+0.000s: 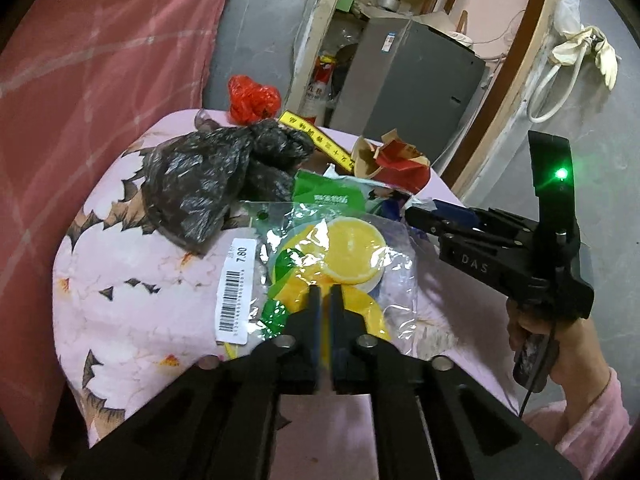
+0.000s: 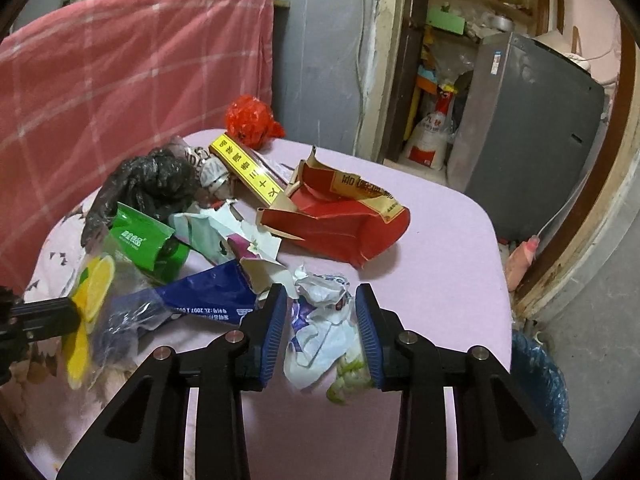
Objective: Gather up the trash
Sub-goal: 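Reach the left tool to the clear lemon bag while the right tool reaches the crumpled foil, then close the left gripper on the lemon bag while the right gripper grasps the foil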
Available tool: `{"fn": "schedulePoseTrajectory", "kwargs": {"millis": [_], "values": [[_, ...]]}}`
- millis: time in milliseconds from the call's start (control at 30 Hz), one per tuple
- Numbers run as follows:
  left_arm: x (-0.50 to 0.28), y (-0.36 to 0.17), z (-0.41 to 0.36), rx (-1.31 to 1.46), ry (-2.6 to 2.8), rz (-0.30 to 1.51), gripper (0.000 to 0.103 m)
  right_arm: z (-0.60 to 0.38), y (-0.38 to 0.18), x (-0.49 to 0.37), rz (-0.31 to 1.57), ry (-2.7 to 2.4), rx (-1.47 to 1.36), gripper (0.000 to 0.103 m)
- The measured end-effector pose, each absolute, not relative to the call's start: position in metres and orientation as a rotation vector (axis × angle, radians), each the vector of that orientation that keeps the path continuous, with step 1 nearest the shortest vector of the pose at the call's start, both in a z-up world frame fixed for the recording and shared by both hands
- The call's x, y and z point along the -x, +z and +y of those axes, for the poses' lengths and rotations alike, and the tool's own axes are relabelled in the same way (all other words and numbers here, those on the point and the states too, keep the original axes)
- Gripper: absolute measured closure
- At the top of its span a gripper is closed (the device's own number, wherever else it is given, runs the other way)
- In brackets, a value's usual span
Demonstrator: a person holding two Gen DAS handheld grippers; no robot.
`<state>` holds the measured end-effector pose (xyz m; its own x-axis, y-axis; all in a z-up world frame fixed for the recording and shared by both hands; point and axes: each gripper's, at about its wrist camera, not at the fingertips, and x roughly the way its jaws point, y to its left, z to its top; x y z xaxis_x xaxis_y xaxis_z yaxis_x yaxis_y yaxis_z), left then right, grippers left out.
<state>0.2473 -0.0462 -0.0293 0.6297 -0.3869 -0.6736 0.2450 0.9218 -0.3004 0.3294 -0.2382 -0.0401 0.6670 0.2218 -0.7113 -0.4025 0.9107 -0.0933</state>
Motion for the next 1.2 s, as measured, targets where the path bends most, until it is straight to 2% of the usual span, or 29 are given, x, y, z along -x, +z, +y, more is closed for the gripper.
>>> {"fn": "schedulePoseTrajectory", "kwargs": {"millis": [67, 133, 200, 233, 400, 467, 800, 1000, 1100, 1200], "values": [[-0.245, -0.028, -0.043, 0.202, -0.361, 0.811, 0.059, -0.237, -0.042, -0.328, 0.761, 0.355, 0.258, 0.087], [-0.241, -0.025, -0.040, 0.216, -0.359, 0.782, 0.056, -0.237, -0.041, -0.325, 0.749, 0.359, 0.251, 0.093], [-0.241, -0.024, -0.042, 0.200, -0.364, 0.791, 0.054, -0.241, -0.038, -0.322, 0.735, 0.363, 0.235, 0.095], [-0.242, -0.026, -0.046, 0.185, -0.371, 0.808, 0.050, -0.242, -0.036, -0.320, 0.727, 0.366, 0.222, 0.096], [-0.242, -0.031, -0.061, 0.112, -0.377, 0.844, 0.046, -0.256, -0.026, -0.312, 0.684, 0.379, 0.147, 0.097], [-0.241, -0.029, -0.067, 0.081, -0.375, 0.839, 0.039, -0.258, -0.026, -0.310, 0.682, 0.385, 0.134, 0.097], [-0.240, -0.035, -0.083, -0.016, -0.376, 0.844, 0.038, -0.270, -0.019, -0.298, 0.646, 0.383, 0.092, 0.097], [-0.241, -0.040, -0.078, 0.000, -0.361, 0.846, 0.057, -0.274, -0.020, -0.290, 0.644, 0.389, 0.086, 0.097], [-0.239, -0.043, -0.081, -0.044, -0.352, 0.832, 0.058, -0.276, -0.020, -0.287, 0.645, 0.394, 0.076, 0.097], [-0.237, -0.044, -0.081, -0.037, -0.347, 0.825, 0.066, -0.277, -0.020, -0.282, 0.641, 0.396, 0.075, 0.097]]}}
